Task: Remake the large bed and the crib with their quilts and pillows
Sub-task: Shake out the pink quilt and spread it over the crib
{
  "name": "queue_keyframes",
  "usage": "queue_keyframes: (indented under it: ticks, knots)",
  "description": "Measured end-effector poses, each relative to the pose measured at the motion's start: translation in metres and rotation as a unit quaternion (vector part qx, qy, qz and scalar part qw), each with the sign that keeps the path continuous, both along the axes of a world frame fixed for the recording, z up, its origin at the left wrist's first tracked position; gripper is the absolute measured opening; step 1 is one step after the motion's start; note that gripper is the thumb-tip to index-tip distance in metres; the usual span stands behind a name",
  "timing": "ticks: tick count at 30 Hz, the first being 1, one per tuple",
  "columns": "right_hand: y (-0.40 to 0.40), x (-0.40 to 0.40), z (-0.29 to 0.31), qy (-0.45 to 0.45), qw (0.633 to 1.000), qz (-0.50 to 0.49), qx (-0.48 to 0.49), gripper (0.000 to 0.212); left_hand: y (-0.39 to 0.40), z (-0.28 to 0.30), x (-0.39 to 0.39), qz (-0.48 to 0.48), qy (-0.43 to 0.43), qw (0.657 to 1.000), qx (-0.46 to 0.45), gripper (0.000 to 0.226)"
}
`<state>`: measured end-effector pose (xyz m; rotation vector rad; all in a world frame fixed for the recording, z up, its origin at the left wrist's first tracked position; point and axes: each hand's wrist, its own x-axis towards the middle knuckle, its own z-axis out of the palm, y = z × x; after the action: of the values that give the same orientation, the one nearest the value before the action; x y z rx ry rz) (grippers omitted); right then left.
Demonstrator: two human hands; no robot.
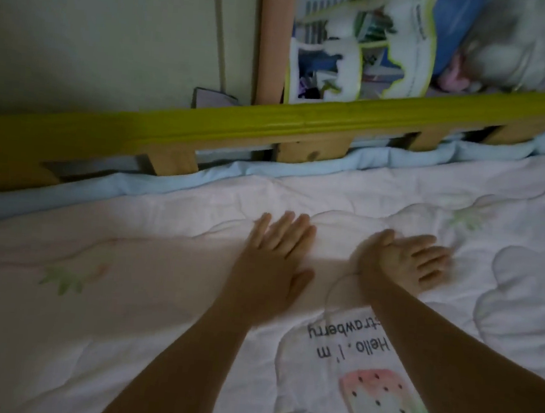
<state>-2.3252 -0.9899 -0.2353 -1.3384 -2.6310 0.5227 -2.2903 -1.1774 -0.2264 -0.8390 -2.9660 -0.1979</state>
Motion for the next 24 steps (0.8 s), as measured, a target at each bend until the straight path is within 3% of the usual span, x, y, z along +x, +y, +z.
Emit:
queue_keyframes:
  ticks: [3, 7, 12, 17, 20, 22, 24]
  knots:
    - [-0.005, -0.035, -0.008, -0.020, 1.000, 0.013, 0.016, 0.073, 0.010, -0.016, -0.022, 0.034, 0.030, 0.999, -0.004, 0.068]
    - [-0.036, -0.078, -0.017, 0.004, 0.981, 0.188, 0.038, 0.069, 0.013, -0.026, -0.044, 0.070, 0.033, 0.997, -0.012, 0.070]
    - [-0.032, -0.049, -0.014, -0.002, 0.940, 0.334, 0.065, 0.070, 0.012, -0.020, -0.038, 0.066, -0.001, 0.997, -0.028, 0.070]
    - [-0.022, 0.042, 0.006, -0.064, 0.847, 0.527, -0.009, 0.062, 0.018, 0.010, -0.006, 0.127, -0.158, 0.977, -0.065, 0.064]
    - [-0.002, 0.105, 0.030, -0.122, 0.813, 0.564, -0.071, 0.058, 0.017, 0.046, 0.042, 0.105, -0.230, 0.957, -0.144, 0.062]
    - [0.020, 0.143, 0.062, -0.208, 0.793, 0.555, -0.141, 0.050, 0.020, 0.085, 0.071, 0.074, -0.316, 0.919, -0.225, 0.052]
    - [0.051, 0.176, 0.103, -0.284, 0.782, 0.537, -0.141, 0.044, 0.032, 0.138, 0.095, 0.032, -0.354, 0.890, -0.285, 0.047]
